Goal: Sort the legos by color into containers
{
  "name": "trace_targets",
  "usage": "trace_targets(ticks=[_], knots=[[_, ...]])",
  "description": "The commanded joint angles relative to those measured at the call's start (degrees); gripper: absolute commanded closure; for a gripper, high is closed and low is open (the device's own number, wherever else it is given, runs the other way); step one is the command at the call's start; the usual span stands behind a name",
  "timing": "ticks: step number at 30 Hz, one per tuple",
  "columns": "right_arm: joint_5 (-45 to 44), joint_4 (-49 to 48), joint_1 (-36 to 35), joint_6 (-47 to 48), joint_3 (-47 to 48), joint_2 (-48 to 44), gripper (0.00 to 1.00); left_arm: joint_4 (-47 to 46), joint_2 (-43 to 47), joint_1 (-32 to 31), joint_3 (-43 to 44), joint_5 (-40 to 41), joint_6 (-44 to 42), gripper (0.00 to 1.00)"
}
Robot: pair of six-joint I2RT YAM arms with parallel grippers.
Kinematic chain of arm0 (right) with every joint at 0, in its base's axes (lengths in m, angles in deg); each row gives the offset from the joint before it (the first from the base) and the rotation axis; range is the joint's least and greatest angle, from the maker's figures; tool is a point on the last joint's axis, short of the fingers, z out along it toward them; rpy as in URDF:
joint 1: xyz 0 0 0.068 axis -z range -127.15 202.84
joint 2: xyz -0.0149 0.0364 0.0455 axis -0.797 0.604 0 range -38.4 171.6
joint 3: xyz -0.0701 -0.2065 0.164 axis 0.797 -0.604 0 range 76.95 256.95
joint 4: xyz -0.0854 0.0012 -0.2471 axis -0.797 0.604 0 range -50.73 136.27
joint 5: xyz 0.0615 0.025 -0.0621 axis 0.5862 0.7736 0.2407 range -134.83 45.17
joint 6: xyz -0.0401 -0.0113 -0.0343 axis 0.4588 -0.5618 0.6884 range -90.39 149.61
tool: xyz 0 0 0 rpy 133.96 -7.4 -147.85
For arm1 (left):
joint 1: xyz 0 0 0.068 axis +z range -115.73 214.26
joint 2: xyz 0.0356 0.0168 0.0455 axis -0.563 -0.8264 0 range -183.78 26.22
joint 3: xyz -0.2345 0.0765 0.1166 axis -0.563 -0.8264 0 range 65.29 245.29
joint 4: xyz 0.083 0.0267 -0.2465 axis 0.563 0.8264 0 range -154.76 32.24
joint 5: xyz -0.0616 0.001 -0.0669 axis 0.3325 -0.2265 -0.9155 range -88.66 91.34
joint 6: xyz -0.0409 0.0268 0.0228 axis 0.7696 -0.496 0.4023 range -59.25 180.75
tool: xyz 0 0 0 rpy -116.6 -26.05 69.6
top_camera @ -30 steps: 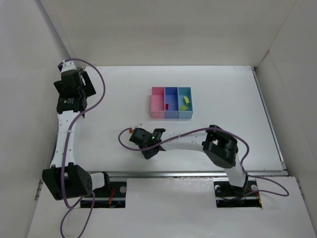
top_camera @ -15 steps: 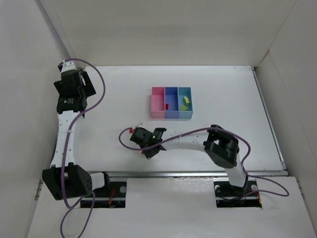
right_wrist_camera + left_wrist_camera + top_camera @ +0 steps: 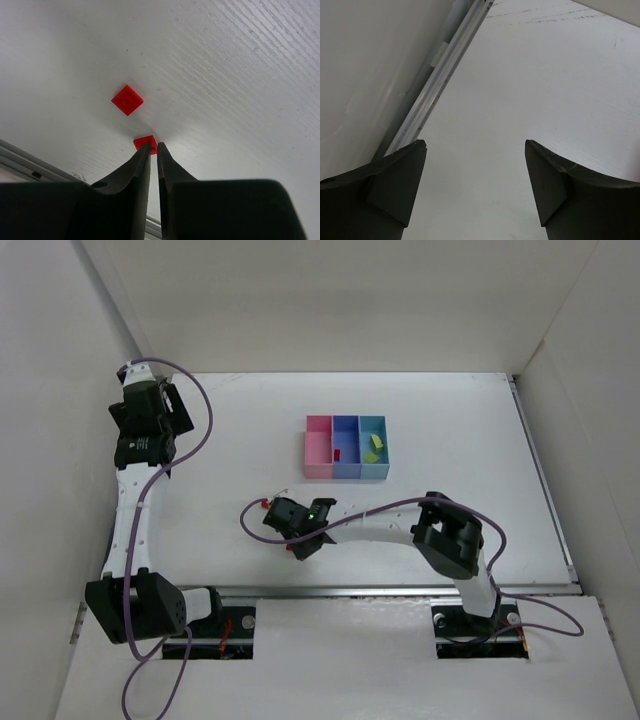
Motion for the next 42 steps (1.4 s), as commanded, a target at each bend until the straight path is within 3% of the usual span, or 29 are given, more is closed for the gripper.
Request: trace_targets(ticks=[1,15,34,42], knots=[[-0.7,0.3,-0.2,1.2,0.6,-4.1,0.82,-1.5,1.1,0.4,-0.3,-0.2,0.4,0.22],[1.0,-0.2,-1.4,4.6,0.1,-4.0,0.51,-1.5,1.1,0.4,-0.9,-0.2,0.4,0.22],[3.2,-1.9,-1.9,6.8,-0.9,1.7,0.56,-1.5,1.1,0.4,-0.3,-0.7,0.4,0.22],[3.2,-2.4,-1.9,7.9,-0.4,2.7,0.64,-1.5,1.1,0.4,-0.3,-0.7,0.4,0.22]])
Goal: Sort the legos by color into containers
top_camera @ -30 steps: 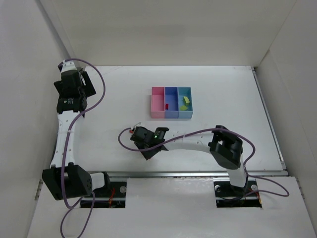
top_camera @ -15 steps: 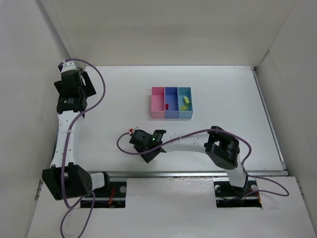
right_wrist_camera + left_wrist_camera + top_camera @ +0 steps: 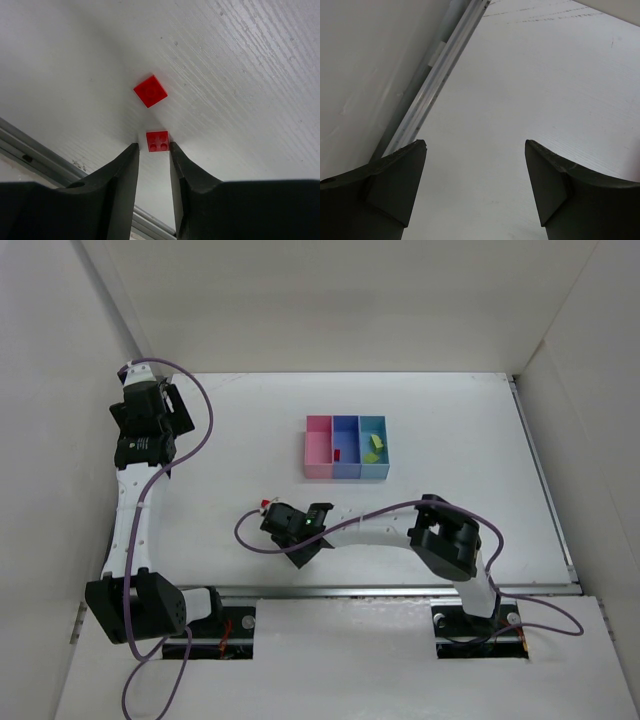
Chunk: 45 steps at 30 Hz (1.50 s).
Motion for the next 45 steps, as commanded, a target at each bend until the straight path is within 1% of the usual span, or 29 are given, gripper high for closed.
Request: trace_targets(ticks=[1,9,14,18,21,29,45], knots=[[0.6,-1.6,-0.5,0.7,-0.3,2.0,0.64,-1.5,1.1,0.4,-0.2,0.0,0.4,0.22],[1.1,-1.6,-0.5,0.7,-0.3,3.6,0.75,-1.5,1.1,0.4,-0.2,0.0,0.4,0.22],[1.1,-1.6,-0.5,0.7,-0.3,3.6,0.86,-1.5,1.1,0.4,-0.2,0.0,0.4,0.22],[1.1,-1.6,-0.5,0.7,-0.3,3.6,0.91,-1.5,1.1,0.4,-0.2,0.0,0.4,0.22],[0.5,-1.6,-0.5,0.7,-0.3,2.9,0.97,-1.5,1.1,0.4,-0.2,0.0,0.4,0.22],[-1.1,-1.6,-0.5,0.2,-0.3,-0.4,0.99,-1.5,1.1,0.4,-0.2,0.0,0.4,0.22],[-2.6,-0.4,-0.5,-0.4,0.2,-3.2,0.99,-1.5,1.1,0.4,-0.8,0.0,0.4,0.22]])
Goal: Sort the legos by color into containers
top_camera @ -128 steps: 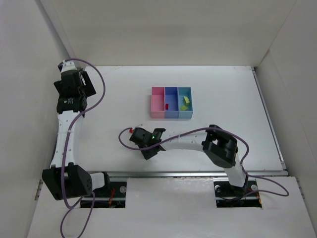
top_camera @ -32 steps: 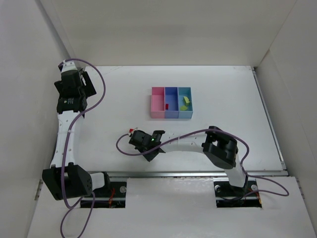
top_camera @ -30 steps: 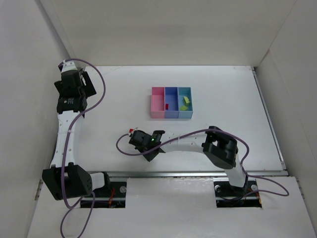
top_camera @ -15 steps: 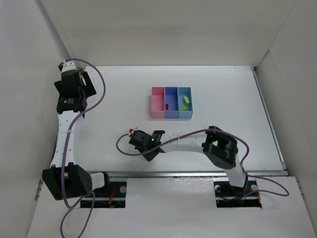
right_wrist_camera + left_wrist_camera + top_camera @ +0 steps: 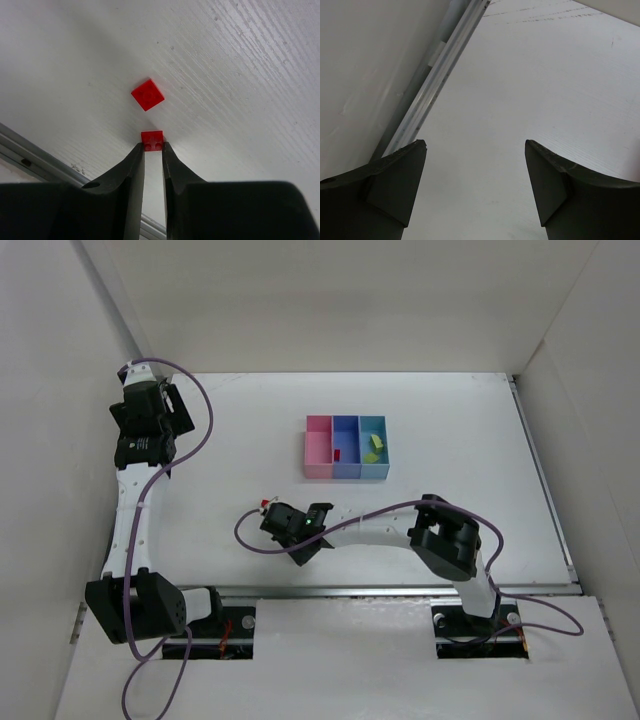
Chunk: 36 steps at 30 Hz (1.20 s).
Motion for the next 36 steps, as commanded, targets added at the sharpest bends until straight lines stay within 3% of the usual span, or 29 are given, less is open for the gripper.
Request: trace_targets(ticks=[1,17,25,36], knots=[[-1.6,-0.1,-0.5,-0.6,0.2,-3.1,1.00,-1.5,1.1,0.4,-0.8,0.0,0.4,0.22],[-3.1,1.0,-0.5,-1.6,0.7,-5.4,1.00,-1.5,1.1,0.4,-0.8,0.0,0.4,0.22],[-9.9,5.7,-0.5,0.6,8.4,-7.7,1.00,-1.5,1.1,0.4,-0.8,0.0,0.4,0.22],[-12.1,8.2,9.9,2.8,12.7,-10.5,1.00,-1.5,1.7,0.4,-0.8,0.5,0.4,0.22]])
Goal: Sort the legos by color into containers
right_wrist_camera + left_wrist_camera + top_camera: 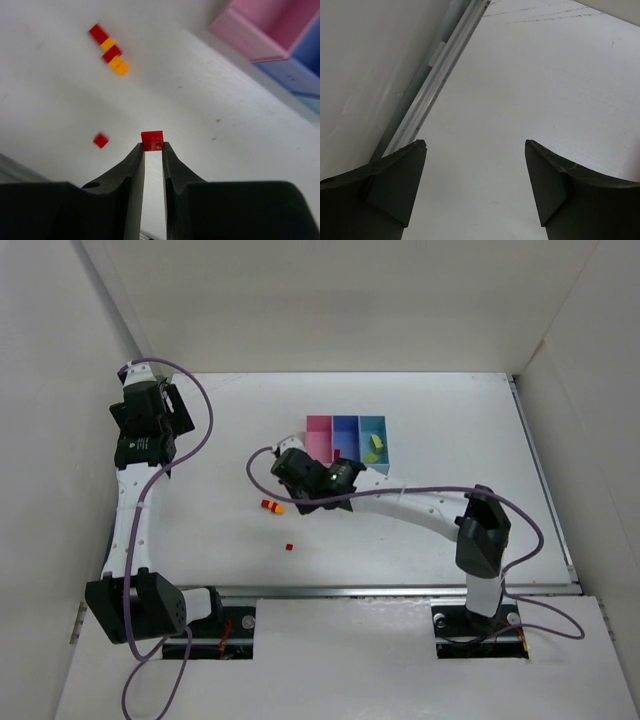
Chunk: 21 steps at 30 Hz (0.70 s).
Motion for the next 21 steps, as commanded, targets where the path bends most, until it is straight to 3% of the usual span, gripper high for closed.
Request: trace_targets(ticks=[1,10,21], knots=[[-3.1,1.9,4.9,1.7,2.8,-1.8,1.00,-1.5,1.7,0.4,-0.8,0.5,0.4,0.22],[1.6,-0.1,23.7,5.7,8.2,-0.1,1.00,-1.5,1.7,0.4,-0.8,0.5,0.4,0.22],[5.6,0.4,26.8,8.5,16.1,8.7,1.00,-1.5,0.6,0.4,-0.2,1.0,-0.1,0.22]])
